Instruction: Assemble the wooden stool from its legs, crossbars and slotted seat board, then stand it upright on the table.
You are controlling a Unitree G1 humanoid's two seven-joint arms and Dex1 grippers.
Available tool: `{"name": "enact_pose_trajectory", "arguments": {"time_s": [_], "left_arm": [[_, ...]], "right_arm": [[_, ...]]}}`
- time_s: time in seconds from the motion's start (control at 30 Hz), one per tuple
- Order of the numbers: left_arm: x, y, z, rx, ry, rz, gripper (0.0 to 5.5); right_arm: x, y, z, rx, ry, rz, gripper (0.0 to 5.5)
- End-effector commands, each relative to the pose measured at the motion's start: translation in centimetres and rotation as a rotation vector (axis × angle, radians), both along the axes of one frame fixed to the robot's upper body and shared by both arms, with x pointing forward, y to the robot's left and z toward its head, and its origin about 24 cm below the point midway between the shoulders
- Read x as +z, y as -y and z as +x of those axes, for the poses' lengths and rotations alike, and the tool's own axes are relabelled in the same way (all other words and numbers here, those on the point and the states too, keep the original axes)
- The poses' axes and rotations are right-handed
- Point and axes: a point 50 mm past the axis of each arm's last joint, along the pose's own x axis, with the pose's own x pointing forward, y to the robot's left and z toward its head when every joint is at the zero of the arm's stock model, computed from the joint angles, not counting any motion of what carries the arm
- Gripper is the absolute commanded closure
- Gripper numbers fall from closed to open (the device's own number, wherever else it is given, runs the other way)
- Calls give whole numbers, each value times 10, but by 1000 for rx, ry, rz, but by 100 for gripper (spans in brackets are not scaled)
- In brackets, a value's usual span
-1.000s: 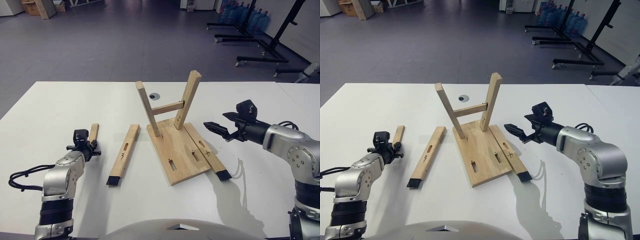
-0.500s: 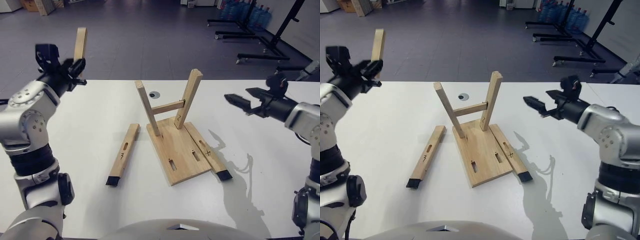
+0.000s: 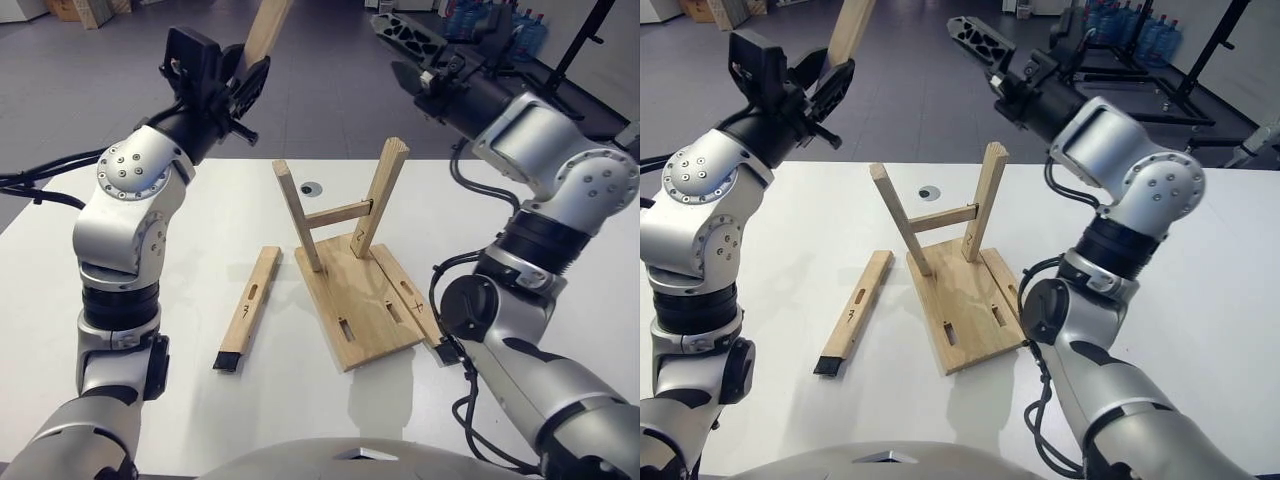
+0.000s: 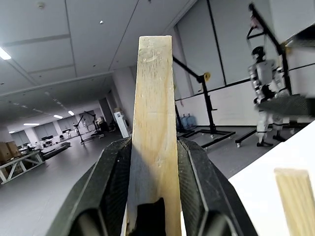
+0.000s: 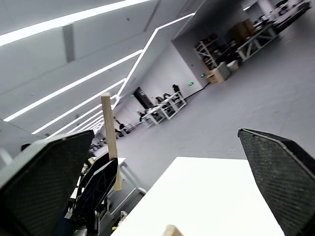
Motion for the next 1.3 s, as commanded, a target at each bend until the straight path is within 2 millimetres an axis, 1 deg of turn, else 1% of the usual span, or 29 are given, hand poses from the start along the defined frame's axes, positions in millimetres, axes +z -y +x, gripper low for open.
{"name": "enact_pose_trajectory", "arguments": {"time_s": [0.03, 0.17, 0.27, 0.33, 0.43, 0.53, 0.7, 0.83, 0.97, 1.03, 1.3], "left_arm": [[2, 19, -16, -69, -50, -32, 423], [0, 21, -42, -93, -140, -62, 423], [-5, 25, -52, -104, -201, -101, 423], [-14, 29, -57, -126, -256, -126, 423], [-38, 34, -66, -163, -355, -137, 423], [-56, 37, -75, -186, -410, -125, 423], [-72, 40, -84, -225, -441, -84, 423], [-72, 43, -86, -243, -419, -62, 423], [-71, 45, -85, -246, -403, -63, 423], [-70, 45, -84, -247, -399, -65, 423], [-72, 45, -85, -241, -402, -69, 423]], "right_arm": [[7, -7, -10, 42, 18, 73, 10], [4, -5, -32, 69, 22, 95, 10], [0, -11, -43, 96, -25, 127, 10], [-11, -15, -50, 101, -77, 135, 10], [-27, -19, -58, 108, -148, 135, 10], [-34, -18, -61, 107, -186, 132, 10], [-35, -19, -60, 116, -194, 131, 10], [-46, -25, -60, 131, -237, 112, 10], [-60, -26, -58, 123, -282, 98, 10], [-63, -24, -56, 106, -298, 100, 10], [-61, -23, -51, 86, -302, 122, 158]]}}
